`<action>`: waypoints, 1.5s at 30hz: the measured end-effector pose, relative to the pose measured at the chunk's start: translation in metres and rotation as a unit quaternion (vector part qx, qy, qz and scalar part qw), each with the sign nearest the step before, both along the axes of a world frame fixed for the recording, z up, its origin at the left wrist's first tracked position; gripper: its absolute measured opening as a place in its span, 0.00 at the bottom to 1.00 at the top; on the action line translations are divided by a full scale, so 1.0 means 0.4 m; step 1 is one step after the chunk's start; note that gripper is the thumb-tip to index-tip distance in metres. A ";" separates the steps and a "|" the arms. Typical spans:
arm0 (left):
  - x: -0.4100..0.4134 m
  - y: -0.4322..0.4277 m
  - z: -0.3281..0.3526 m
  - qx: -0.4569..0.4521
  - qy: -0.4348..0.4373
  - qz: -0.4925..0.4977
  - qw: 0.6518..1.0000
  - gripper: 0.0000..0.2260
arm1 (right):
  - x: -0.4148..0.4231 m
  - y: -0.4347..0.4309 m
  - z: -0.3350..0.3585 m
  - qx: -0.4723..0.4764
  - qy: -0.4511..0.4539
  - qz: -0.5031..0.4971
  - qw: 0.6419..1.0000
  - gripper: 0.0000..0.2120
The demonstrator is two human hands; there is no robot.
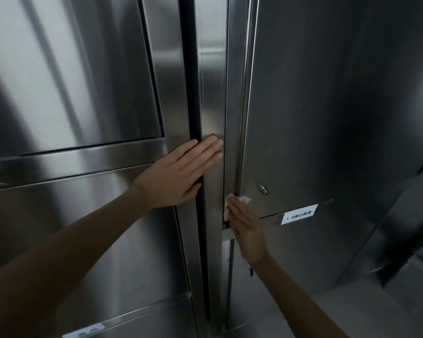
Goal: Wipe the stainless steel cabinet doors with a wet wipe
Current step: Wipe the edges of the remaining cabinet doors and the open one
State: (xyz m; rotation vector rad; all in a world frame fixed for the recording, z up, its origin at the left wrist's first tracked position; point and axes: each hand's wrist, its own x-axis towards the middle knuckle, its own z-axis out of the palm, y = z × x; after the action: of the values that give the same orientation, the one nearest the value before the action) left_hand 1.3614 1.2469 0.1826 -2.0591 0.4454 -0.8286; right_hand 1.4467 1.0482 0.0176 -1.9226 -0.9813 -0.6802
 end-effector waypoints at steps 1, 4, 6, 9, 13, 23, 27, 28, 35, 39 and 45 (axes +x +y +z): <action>0.002 0.001 0.002 -0.007 0.000 -0.007 1.000 0.31 | -0.018 -0.004 -0.039 0.023 0.039 0.023 0.999 0.21; -0.001 -0.002 0.006 -0.008 -0.004 -0.014 1.000 0.31 | -0.040 -0.006 -0.103 -0.023 0.008 -0.013 1.000 0.19; -0.006 -0.004 0.005 0.006 -0.011 -0.004 1.000 0.32 | -0.039 0.005 -0.086 -0.056 -0.019 0.024 0.998 0.15; -0.008 -0.008 0.007 0.011 -0.019 -0.001 1.000 0.32 | -0.021 0.020 -0.025 -0.060 -0.069 0.022 0.996 0.15; -0.008 -0.010 0.013 0.009 -0.017 0.005 1.000 0.31 | -0.024 0.033 -0.019 -0.035 -0.081 -0.005 0.996 0.15; -0.009 -0.009 0.012 0.020 -0.022 0.015 0.999 0.32 | 0.013 -0.009 0.044 -0.097 -0.112 0.024 0.989 0.18; -0.007 -0.009 0.009 0.016 -0.016 0.027 0.999 0.31 | 0.083 0.018 0.299 -0.014 -0.262 0.023 0.965 0.12; -0.007 -0.009 0.009 0.015 -0.016 0.029 0.999 0.31 | 0.092 0.022 0.336 -0.011 -0.277 0.026 0.960 0.12; -0.008 -0.012 0.009 -0.008 -0.015 0.021 1.000 0.33 | 0.031 0.006 0.247 -0.063 -0.212 0.030 0.975 0.15; -0.011 -0.013 0.010 -0.029 -0.026 0.008 0.999 0.34 | 0.057 -0.008 0.337 -0.071 -0.246 0.060 0.965 0.12; -0.013 -0.014 0.009 -0.028 -0.045 0.002 0.999 0.35 | 0.090 0.013 0.468 0.019 -0.262 0.064 0.963 0.12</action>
State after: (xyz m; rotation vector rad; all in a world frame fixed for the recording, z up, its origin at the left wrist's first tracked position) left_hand 1.3564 1.2413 0.1862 -2.0637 0.3722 -0.9354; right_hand 1.4827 1.0536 0.2048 -1.6546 -1.3893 -1.1552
